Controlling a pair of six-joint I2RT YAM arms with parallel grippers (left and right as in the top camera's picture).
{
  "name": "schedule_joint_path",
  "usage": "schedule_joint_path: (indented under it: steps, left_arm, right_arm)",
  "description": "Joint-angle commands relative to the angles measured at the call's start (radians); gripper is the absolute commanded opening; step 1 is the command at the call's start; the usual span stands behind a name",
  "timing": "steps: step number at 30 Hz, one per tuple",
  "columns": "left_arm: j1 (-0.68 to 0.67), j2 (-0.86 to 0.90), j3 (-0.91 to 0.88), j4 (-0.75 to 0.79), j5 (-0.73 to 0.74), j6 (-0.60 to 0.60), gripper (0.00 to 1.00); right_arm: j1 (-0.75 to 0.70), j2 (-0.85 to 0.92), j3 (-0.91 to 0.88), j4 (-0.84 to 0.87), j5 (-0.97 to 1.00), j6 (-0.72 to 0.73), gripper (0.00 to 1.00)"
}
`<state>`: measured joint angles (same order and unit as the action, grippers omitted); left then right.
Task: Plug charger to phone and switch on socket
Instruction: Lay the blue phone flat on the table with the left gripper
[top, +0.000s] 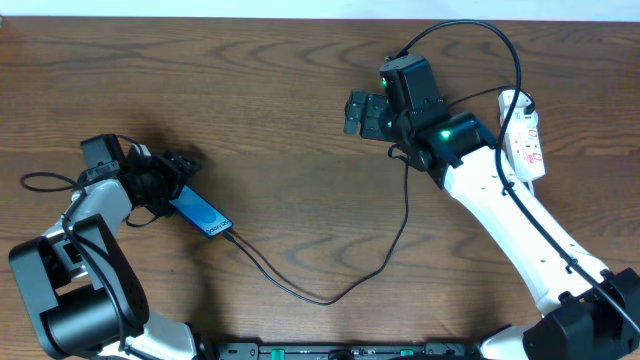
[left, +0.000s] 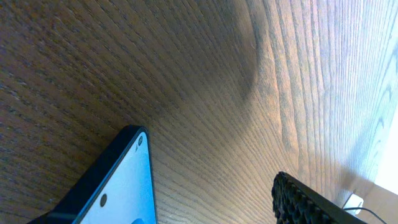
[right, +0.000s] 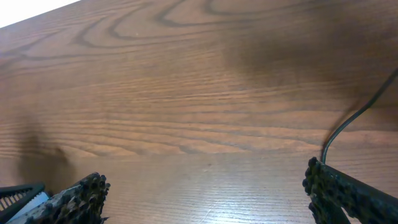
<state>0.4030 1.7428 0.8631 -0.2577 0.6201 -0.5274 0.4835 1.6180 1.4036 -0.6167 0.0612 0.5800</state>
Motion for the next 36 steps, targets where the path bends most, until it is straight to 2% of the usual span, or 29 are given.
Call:
schedule_joint_path:
  steps: [1,9,14,36]
  left_arm:
    - [0.003,0.036,-0.029,-0.027,-0.117,-0.018,0.77]
    - [0.003,0.036,-0.029,-0.045,-0.123,-0.035,0.85]
    - [0.003,0.036,-0.029,-0.079,-0.193,-0.053,0.89]
    - [0.003,0.036,-0.029,-0.097,-0.195,-0.053,0.9]
  right_arm:
    - [-0.005,-0.018,0.003,-0.002,0.015,-0.013,0.99]
    - [-0.005,-0.018,0.003,-0.002,0.015,-0.013,0.99]
    - [-0.005,-0.018,0.003,-0.002,0.015,-0.013,0.99]
    - [-0.005,-0.018,0.003,-0.002,0.015,-0.013,0.99]
